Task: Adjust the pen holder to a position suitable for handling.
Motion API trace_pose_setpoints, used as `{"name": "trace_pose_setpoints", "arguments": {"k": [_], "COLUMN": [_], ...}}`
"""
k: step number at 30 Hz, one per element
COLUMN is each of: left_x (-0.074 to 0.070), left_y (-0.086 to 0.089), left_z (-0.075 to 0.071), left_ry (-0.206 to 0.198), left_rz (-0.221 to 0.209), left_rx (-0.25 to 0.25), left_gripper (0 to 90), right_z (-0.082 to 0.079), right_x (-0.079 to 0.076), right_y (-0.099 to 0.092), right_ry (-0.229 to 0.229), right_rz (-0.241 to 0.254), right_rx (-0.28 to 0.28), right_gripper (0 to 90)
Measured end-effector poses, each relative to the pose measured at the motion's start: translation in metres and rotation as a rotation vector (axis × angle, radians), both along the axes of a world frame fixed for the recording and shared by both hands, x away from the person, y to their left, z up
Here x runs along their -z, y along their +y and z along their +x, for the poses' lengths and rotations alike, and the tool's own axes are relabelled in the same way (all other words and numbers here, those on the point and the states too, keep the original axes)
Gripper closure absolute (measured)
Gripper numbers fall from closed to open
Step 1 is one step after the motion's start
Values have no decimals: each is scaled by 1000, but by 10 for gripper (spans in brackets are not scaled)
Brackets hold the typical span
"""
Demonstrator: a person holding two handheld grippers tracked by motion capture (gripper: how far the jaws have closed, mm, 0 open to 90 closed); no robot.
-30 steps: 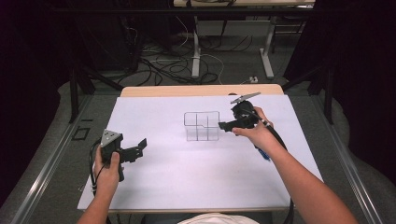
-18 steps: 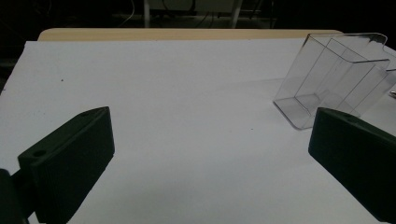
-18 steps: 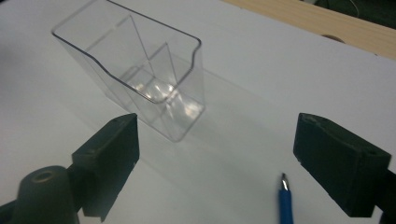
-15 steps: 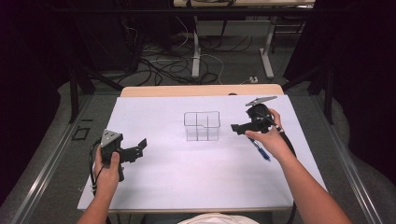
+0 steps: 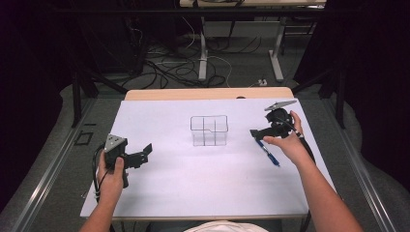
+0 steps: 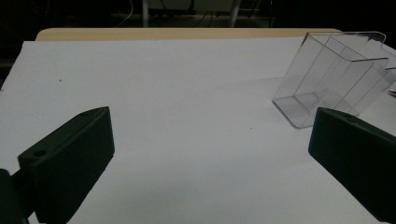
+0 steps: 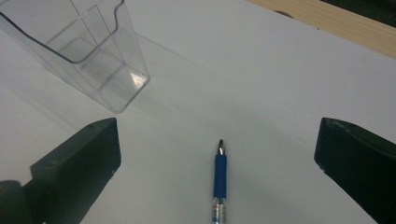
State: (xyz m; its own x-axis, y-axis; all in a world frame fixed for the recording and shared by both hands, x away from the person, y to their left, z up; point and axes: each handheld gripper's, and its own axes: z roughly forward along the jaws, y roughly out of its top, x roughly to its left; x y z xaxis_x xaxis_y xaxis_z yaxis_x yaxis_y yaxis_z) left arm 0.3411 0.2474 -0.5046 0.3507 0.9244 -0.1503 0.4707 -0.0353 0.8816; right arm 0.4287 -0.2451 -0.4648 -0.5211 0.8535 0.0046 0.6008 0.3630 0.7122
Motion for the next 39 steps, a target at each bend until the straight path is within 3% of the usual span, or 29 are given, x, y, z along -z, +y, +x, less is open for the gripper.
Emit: {"name": "trace_pose_setpoints", "arguments": {"k": [10, 16, 19, 25, 29, 32, 37, 38, 39], "left_x": [0, 1, 1, 0, 0, 0, 0, 0, 0], "left_y": [-1, -1, -1, -1, 0, 0, 0, 0, 0], "left_z": [0, 0, 0, -1, -1, -1, -1, -1, -1], "left_ry": [1, 1, 1, 3, 3, 3, 3, 4, 4], "left_rz": [2, 6, 5, 7, 7, 8, 7, 5, 5], "left_rx": [4, 7, 8, 8, 8, 7, 6, 5, 5], "left_gripper": [2, 2, 2, 2, 2, 2, 2, 2, 2], "right_z": [8, 11, 11, 13, 13, 13, 15, 15, 15], "right_x": [14, 22, 26, 34, 36, 40, 43, 46, 44], "right_y": [-9, -8, -8, -7, -6, -4, -2, -2, -1], "right_ry": [18, 113, 133, 129, 172, 180, 200, 189, 208], "right_rz": [-81, -64, -67, -89, -113, -123, -142, -121, -139], "right_rx": [-13, -6, -6, 16, 24, 49, 55, 49, 57], "right_gripper": [233, 360, 374, 419, 432, 435, 493, 512, 529]}}
